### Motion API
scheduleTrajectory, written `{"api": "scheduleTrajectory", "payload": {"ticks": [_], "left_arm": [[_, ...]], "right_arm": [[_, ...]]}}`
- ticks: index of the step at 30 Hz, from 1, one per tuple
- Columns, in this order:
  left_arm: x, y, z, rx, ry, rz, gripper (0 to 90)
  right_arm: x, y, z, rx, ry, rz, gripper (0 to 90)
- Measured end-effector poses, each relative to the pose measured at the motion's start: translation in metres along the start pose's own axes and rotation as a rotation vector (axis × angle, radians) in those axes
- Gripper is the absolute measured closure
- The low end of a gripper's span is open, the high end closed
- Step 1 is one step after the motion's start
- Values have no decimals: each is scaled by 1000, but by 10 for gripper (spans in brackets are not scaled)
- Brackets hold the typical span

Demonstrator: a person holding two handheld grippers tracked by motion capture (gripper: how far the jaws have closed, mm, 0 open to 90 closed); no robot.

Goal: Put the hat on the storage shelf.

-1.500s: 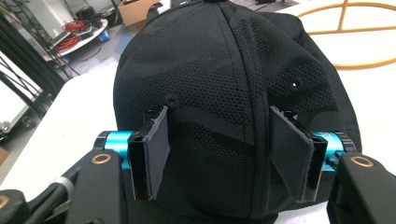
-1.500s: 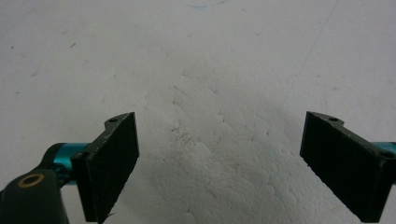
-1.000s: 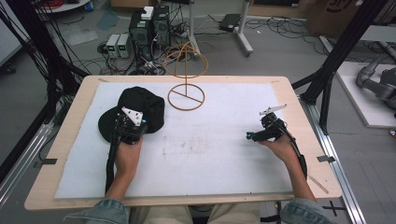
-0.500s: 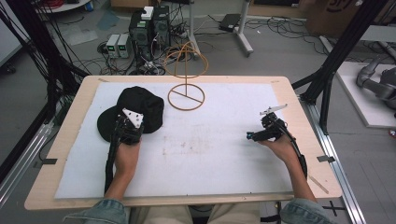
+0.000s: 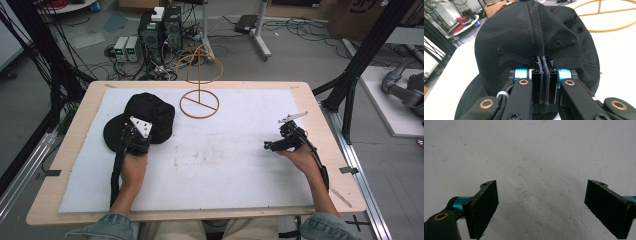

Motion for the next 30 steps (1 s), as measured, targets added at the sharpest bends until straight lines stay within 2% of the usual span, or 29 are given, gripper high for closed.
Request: {"api": "scheduleTrajectory", "payload": {"ticks": [9, 17, 20, 22, 23, 25, 26, 29, 30], "left_arm": [[3, -13, 8, 27, 36, -60, 878], [6, -17, 15, 25, 26, -97, 878], [8, -18, 18, -2, 27, -103, 878], [9, -18, 21, -48, 24, -114, 878], [9, -18, 22, -49, 23, -115, 878], [9, -19, 25, -86, 19, -119, 878], [9, -20, 27, -83, 21, -122, 878], [10, -23, 34, -108, 3, -134, 878], [10, -25, 40, -131, -15, -146, 878]], "right_arm": [[0, 1, 1, -1, -3, 0, 116], [0, 1, 1, 0, -4, 7, 116], [-1, 2, 0, -1, -2, 6, 116], [-1, 1, 0, 0, 3, 6, 116], [-1, 1, -1, 0, 5, 6, 116], [-1, 1, -1, 1, 4, 4, 116], [-1, 1, -1, 2, 4, 3, 116], [-1, 1, 0, 1, 4, 7, 116], [-1, 1, 0, -2, 5, 6, 116]]}}
Point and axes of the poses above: each handheld gripper's, and its own axes: y roughly forward along the jaws, x roughly out of its top, z roughly to its left, the point moved 3 cm from there along y, roughly forward along the jaws, and after that the axes turned 12 degrees about -x, right-handed, at the moved point
